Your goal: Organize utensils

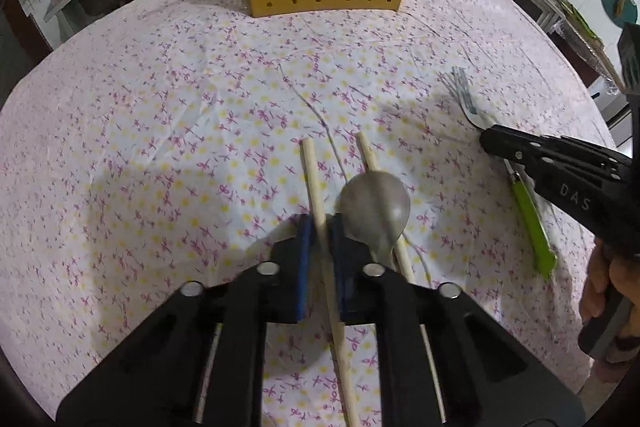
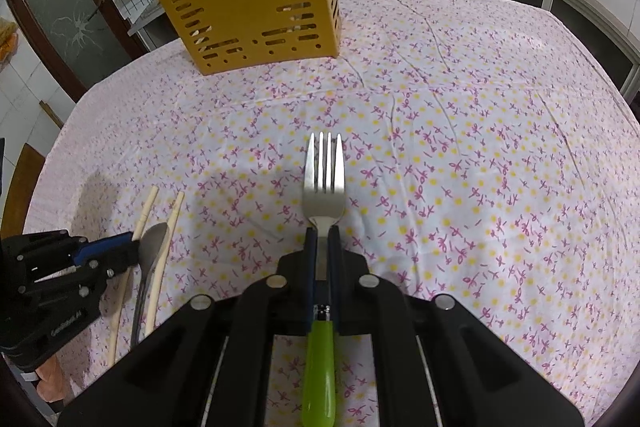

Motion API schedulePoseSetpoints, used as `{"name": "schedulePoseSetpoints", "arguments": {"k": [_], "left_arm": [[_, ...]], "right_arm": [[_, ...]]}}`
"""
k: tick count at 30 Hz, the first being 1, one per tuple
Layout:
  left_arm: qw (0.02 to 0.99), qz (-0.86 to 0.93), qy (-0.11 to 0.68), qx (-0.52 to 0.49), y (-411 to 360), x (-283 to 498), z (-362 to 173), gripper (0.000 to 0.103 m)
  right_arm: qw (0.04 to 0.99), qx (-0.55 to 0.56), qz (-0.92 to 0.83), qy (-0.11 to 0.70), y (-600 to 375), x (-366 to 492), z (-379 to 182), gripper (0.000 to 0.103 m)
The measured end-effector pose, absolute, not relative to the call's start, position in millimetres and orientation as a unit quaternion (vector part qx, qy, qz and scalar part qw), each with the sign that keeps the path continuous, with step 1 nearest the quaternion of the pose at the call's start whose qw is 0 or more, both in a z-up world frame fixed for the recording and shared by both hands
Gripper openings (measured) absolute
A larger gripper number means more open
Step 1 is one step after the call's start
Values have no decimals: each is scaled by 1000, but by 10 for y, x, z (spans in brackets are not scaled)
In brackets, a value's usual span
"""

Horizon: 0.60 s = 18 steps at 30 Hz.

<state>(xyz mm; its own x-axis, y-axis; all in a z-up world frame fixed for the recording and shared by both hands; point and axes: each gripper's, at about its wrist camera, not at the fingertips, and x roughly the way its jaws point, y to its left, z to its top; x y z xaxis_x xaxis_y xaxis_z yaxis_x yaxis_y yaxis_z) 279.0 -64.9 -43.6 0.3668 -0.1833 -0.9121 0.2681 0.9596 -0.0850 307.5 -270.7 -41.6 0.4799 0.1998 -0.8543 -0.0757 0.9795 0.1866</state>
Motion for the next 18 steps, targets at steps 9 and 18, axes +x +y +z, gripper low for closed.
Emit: {"name": "schedulePoseSetpoints", "arguments": {"k": [9, 18], "left_arm": [[858, -130, 495, 40, -616, 2637, -268, 4], [902, -143, 404, -44, -359, 2531, 266, 4]], "right_arm": [[876, 71, 82, 471, -2760, 2963, -329, 6], [909, 105, 104, 390, -2873, 2773, 46, 6]]}}
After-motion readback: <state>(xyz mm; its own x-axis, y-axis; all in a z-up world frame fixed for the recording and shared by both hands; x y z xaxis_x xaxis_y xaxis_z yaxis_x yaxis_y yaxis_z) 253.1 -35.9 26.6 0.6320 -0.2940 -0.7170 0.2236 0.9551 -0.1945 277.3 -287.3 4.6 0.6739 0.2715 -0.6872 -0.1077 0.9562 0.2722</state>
